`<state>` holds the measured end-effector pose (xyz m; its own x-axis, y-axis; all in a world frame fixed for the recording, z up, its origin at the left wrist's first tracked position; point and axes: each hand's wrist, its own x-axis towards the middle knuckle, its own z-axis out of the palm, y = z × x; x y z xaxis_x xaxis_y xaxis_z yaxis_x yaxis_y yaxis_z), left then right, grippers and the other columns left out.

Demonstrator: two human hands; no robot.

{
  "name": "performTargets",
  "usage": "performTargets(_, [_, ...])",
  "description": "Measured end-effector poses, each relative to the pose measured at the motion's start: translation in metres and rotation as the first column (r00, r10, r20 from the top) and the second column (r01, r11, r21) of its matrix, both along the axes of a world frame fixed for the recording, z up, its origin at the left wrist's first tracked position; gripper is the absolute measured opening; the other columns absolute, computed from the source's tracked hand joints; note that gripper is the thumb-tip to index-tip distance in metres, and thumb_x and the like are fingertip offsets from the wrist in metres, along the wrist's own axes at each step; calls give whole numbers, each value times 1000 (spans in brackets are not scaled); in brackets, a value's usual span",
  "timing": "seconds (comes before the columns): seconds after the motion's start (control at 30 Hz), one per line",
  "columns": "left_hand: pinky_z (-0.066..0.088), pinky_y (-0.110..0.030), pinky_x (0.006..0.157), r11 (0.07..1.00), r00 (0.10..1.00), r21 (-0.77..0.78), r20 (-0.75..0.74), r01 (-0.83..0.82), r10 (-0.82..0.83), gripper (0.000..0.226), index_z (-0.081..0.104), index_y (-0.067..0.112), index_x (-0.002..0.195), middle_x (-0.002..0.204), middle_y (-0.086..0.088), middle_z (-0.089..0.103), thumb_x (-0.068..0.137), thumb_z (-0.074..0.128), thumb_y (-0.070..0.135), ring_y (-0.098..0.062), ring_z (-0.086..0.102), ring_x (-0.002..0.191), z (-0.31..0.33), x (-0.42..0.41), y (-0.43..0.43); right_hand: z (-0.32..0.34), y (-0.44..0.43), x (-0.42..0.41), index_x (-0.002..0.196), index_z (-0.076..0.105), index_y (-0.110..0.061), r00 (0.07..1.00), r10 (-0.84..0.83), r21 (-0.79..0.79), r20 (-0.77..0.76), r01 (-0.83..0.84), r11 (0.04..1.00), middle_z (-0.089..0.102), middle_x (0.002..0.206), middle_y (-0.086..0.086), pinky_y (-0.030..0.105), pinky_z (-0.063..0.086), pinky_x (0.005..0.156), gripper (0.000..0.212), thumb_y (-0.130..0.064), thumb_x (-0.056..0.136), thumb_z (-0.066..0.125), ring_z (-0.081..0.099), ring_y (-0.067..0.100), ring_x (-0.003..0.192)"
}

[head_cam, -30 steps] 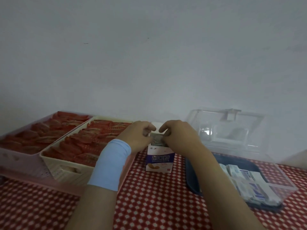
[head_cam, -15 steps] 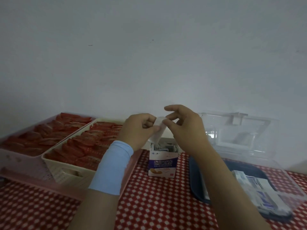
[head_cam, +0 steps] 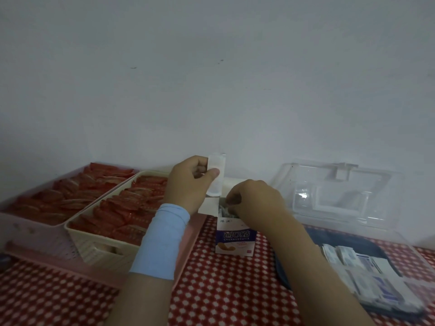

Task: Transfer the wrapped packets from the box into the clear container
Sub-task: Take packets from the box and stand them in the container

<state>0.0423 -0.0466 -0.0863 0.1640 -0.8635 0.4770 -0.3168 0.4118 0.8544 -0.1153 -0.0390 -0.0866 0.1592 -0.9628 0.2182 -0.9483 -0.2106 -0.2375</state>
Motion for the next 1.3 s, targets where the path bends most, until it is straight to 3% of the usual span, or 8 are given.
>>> performTargets(0.13, [59,-33,77,1000,1000,20,29,-8,7,13,69,27,85,86,9,72,87,72,14,-12,69,84,-2,0,-1,2,4,-2,104,77,-36,988,28,36,153,-34,999,74,102,-13,32,59,81,16,-30,90,71,67,9,90])
performTargets(0.33, [55,-24,72,998,996,-29,64,-55,56,17,66,31,81,82,13,70,87,71,16,-4,66,77,0,1,2,7,5,-15,85,79,-37,816,47,-41,576,-28,999,72,86,-22,23,56,82,12,-26,83,80,66,-2,83])
performTargets(0.6, [53,-22,65,993,991,-43,71,-107,110,10,69,25,88,84,11,70,88,70,15,-7,66,75,0,5,0,8,4,-27,122,70,-27,770,135,-215,623,3,977,67,90,-20,16,53,76,28,-15,99,60,61,-1,77])
performTargets(0.73, [49,-12,58,986,983,-75,102,-147,155,7,70,21,90,84,9,70,88,69,15,-5,64,72,2,8,0,4,4,-28,111,73,-26,784,155,-243,602,-6,970,63,100,-14,37,60,81,25,-12,102,54,60,2,76])
performTargets(0.83, [54,-21,65,990,990,-55,56,-126,129,10,71,25,87,85,7,72,86,71,14,-11,67,76,5,9,1,19,13,-32,97,72,-31,720,237,-297,652,-45,954,68,99,-9,21,55,60,27,-10,101,55,58,2,62])
performTargets(0.97, [59,-31,74,984,984,109,-123,143,-129,9,75,19,91,88,1,77,85,74,13,-18,72,83,14,9,10,34,26,-31,89,73,-37,636,387,-320,668,-224,920,73,90,-7,16,49,57,33,-9,98,60,58,-2,60])
performTargets(1.07, [57,-30,66,860,858,182,-311,476,-409,14,73,7,101,93,-10,76,89,67,11,-22,71,81,18,3,19,30,25,-22,93,75,-37,628,419,-356,656,-232,905,74,92,-15,17,49,67,31,-10,97,61,63,6,78])
performTargets(1.3, [60,-32,73,715,664,138,-523,685,-535,33,67,5,109,97,-12,74,82,62,24,-21,70,85,15,-1,21,25,24,-15,122,68,-31,546,421,-374,725,-202,905,66,88,-11,18,52,63,32,-10,100,58,57,2,67])
